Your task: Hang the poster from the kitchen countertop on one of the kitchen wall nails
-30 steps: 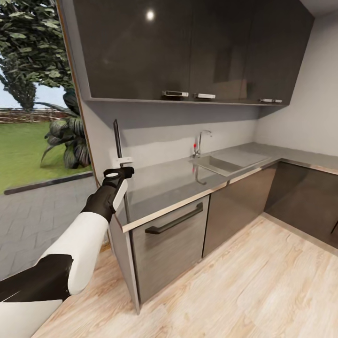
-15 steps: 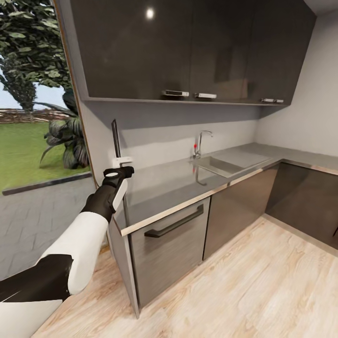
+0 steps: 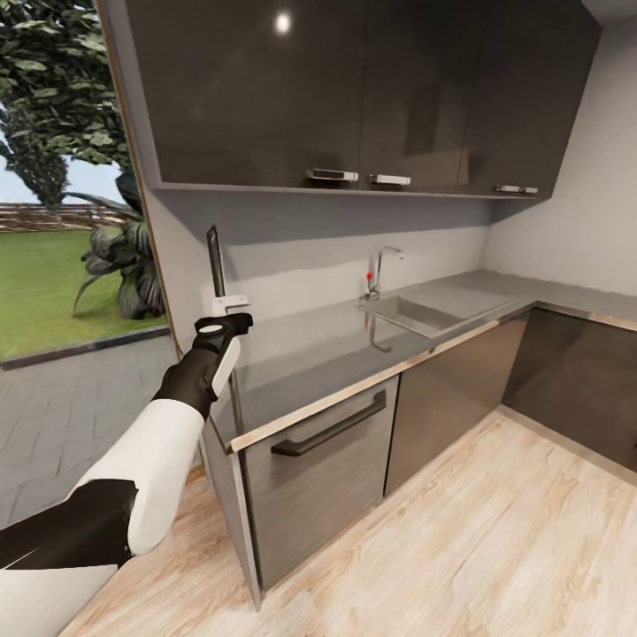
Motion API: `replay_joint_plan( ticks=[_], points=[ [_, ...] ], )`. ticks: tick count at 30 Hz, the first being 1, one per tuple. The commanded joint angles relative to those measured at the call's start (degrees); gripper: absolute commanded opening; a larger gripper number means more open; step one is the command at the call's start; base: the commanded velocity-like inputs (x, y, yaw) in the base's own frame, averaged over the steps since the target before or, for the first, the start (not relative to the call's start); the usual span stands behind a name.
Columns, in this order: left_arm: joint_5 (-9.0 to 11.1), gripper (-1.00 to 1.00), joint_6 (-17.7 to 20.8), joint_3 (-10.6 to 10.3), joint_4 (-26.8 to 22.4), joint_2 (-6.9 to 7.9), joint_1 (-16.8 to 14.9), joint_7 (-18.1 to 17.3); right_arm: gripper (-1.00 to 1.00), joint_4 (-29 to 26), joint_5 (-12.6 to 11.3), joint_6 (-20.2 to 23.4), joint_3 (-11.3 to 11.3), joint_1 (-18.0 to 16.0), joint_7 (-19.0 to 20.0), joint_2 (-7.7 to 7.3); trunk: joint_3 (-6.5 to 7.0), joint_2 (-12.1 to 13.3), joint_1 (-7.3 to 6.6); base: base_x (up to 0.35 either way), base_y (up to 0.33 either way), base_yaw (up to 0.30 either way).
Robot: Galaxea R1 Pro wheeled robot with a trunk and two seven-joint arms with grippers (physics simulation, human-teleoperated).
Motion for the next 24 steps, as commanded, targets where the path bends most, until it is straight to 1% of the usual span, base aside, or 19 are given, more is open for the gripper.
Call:
replay_joint_plan(
  ticks=[1, 7, 17, 24],
  points=[
    [0.0, 1.0, 0.3, 0.1, -0.1, -0.05, 0.0, 0.1, 1.0, 0.3, 0.5, 0.0, 0.0, 0.0, -0.4, -0.01, -0.05, 0.0, 0.01, 0.08, 0.125, 0.0],
    [0.0, 1.0, 0.3, 0.1, -0.2, -0.05, 0.0, 0.0, 1.0, 1.4, 0.5, 0.0, 0.0, 0.0, -0.4, 0.01, -0.05, 0.0, 0.01, 0.116, 0.152, 0.0],
    [0.0, 1.0, 0.3, 0.1, -0.2, -0.05, 0.0, 0.0, 1.0, 1.6, 0.5, 0.0, 0.0, 0.0, -0.4, 0.0, -0.05, 0.0, 0.01, 0.026, 0.029, 0.0],
    [0.0, 1.0, 0.3, 0.1, -0.2, -0.05, 0.0, 0.0, 1.0, 1.6, 0.5, 0.0, 0.0, 0.0, -0.4, 0.03, -0.05, 0.0, 0.01, 0.2, 0.001, 0.0]
  ],
)
